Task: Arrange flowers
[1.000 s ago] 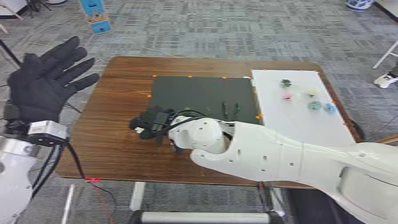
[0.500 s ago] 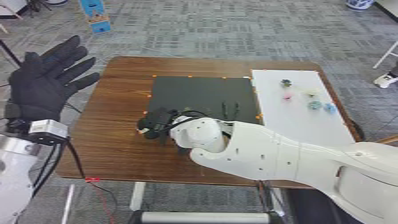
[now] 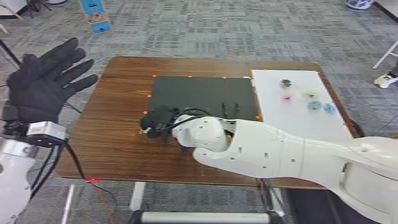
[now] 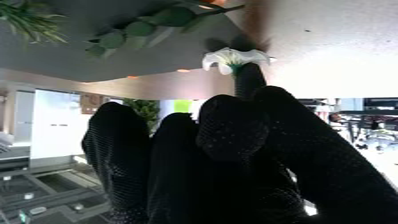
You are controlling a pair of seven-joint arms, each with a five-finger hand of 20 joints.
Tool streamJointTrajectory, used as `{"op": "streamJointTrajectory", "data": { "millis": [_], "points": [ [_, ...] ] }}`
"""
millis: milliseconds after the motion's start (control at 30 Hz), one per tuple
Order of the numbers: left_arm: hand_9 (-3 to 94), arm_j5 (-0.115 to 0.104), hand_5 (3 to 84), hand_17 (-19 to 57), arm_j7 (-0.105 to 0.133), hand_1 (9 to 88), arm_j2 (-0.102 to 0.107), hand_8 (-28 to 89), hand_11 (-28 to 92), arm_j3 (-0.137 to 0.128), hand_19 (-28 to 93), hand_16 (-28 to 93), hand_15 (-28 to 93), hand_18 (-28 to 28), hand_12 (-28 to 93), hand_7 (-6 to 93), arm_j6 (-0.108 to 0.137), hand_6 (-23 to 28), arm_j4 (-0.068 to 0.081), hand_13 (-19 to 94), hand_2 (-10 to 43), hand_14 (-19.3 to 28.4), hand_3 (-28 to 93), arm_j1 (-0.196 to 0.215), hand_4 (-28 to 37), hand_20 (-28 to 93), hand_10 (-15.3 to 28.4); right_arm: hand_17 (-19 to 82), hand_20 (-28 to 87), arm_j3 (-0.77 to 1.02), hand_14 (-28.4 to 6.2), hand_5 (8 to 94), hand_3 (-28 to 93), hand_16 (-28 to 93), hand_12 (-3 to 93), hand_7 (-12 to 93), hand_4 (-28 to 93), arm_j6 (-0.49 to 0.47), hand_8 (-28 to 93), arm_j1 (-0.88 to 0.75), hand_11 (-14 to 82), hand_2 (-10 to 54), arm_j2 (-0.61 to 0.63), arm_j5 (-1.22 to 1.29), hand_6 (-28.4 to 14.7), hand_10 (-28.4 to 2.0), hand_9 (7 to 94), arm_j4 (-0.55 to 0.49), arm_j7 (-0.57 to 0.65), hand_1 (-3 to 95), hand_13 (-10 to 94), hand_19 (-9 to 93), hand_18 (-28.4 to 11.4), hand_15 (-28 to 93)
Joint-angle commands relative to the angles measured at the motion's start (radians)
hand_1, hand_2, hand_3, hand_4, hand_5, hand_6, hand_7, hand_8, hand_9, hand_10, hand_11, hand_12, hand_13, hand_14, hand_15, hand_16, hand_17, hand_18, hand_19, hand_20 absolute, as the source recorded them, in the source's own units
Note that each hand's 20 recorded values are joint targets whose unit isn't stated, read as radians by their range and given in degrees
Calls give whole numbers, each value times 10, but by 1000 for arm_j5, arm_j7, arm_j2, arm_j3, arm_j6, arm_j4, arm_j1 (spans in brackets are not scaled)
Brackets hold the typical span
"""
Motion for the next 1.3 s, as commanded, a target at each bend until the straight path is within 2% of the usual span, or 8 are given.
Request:
{"op": "streamJointTrajectory", "data": {
  "millis": [33, 433, 567, 800, 967, 1200, 1300],
  "points": [
    [240, -5, 284, -93, -3, 214, -10, -76, 124, -7, 420, 43, 123, 258, 162, 140, 2, 30, -11, 196, -59, 145, 631, 7, -283, 9, 112, 562, 740, 8, -47, 444, 932, 390, 315, 186, -55, 1, -156, 16, 670, 253, 7, -20, 34, -91, 870, 13, 6, 213, 874, 932, -231, 900],
    [240, -6, 284, -93, -3, 216, -10, -76, 126, -11, 419, 43, 125, 258, 162, 139, 8, 30, -14, 196, -55, 146, 625, 14, -283, 9, 112, 560, 740, 7, -49, 464, 932, 390, 316, 185, -55, -21, -155, 19, 670, 252, 12, -32, 34, -91, 869, 29, 10, 210, 874, 932, -232, 900],
    [240, -6, 284, -93, -4, 219, -9, -76, 126, -6, 419, 43, 126, 258, 161, 138, 5, 30, -11, 196, -53, 145, 621, 8, -283, 9, 112, 560, 740, 4, -50, 466, 932, 390, 316, 185, -54, -26, -155, 21, 670, 251, 12, -30, 34, -92, 869, 34, 16, 210, 872, 932, -232, 900],
    [239, -7, 284, -92, -7, 215, -10, -75, 126, -1, 417, 42, 127, 258, 161, 139, 18, 30, -11, 196, -53, 146, 626, 4, -283, 9, 112, 554, 739, 26, -50, 470, 932, 392, 317, 184, -48, -48, -154, 1, 668, 242, 13, -39, 35, -92, 867, 33, 13, 209, 868, 932, -231, 900],
    [239, -6, 284, -93, -8, 216, -10, -76, 126, 1, 418, 42, 126, 258, 161, 139, 19, 30, -9, 195, -52, 146, 625, 2, -283, 9, 112, 552, 737, 34, -50, 469, 932, 392, 318, 183, -36, -32, -153, -4, 667, 179, 18, -44, 34, -92, 864, 17, -4, 217, 868, 932, -230, 900],
    [239, -7, 284, -93, -9, 218, -10, -76, 126, 0, 417, 42, 126, 258, 161, 141, 21, 30, -9, 196, -52, 146, 622, 1, -283, 9, 113, 548, 736, 60, -49, 462, 881, 392, 319, 176, -146, -11, -148, -19, 667, 44, 41, -46, 32, -91, 860, -24, -20, 242, 863, 932, -231, 900],
    [239, -6, 284, -93, -13, 216, -13, -76, 126, -3, 419, 42, 125, 260, 161, 141, 21, 30, -12, 196, -52, 146, 626, 6, -283, 9, 113, 549, 736, 84, -49, 460, 854, 393, 318, 176, -176, 0, -147, -37, 667, 7, 48, -54, 31, -91, 859, -37, -27, 237, 862, 932, -231, 900]
  ]
}}
